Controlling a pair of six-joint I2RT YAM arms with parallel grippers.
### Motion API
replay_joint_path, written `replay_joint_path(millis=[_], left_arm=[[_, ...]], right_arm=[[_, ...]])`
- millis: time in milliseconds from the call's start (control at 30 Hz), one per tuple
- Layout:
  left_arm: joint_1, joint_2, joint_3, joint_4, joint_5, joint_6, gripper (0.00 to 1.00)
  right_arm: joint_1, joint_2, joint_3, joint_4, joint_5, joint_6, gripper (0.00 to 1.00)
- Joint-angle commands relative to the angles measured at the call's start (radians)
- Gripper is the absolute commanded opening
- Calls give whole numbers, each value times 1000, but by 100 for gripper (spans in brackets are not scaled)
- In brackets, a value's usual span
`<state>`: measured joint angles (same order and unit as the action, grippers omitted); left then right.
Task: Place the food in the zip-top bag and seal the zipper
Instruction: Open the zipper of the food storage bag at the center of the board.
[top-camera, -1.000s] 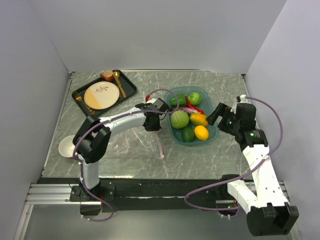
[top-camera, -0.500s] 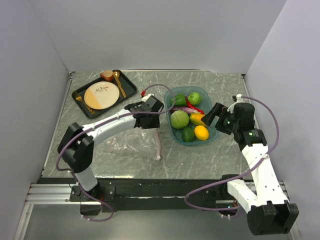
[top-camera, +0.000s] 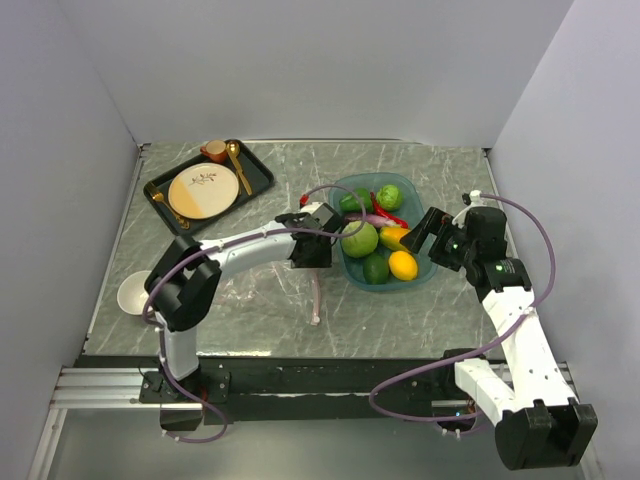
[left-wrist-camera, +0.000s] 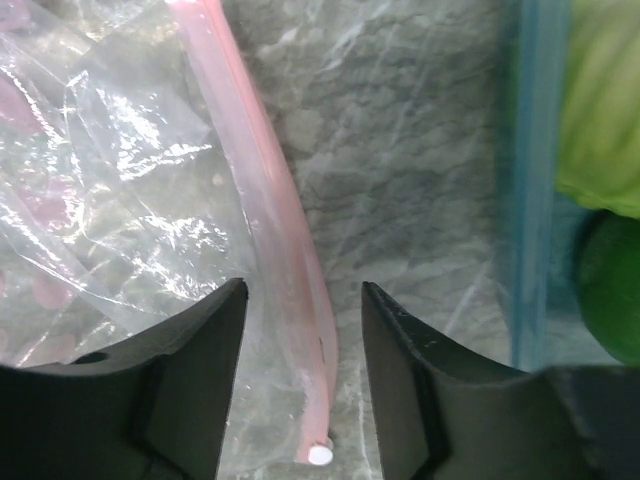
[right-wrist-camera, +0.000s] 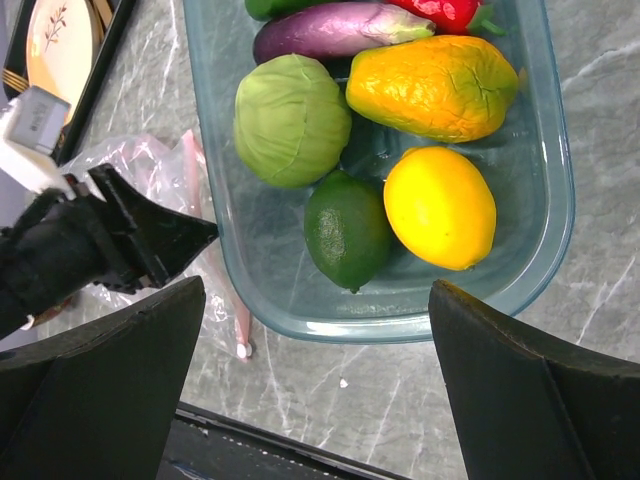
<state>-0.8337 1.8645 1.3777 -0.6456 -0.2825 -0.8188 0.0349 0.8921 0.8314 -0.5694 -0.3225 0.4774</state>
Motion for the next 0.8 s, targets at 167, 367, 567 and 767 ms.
replay_joint_path(millis=[167, 367, 567, 767], left_arm=[[-4, 32, 40, -32, -44, -25, 39], [-4, -1, 3, -9, -41, -29, 15], [-5, -57, -23, -8, -34, -40, 1], [-7, -198, -37, -12, -43, -66, 1]], right_arm=[[7, 7, 12, 22, 8, -13, 100], [6, 14, 9, 26, -3, -11, 100], [16, 25, 20, 37, -26, -2, 100], [60, 22, 20, 69, -46, 10, 100]])
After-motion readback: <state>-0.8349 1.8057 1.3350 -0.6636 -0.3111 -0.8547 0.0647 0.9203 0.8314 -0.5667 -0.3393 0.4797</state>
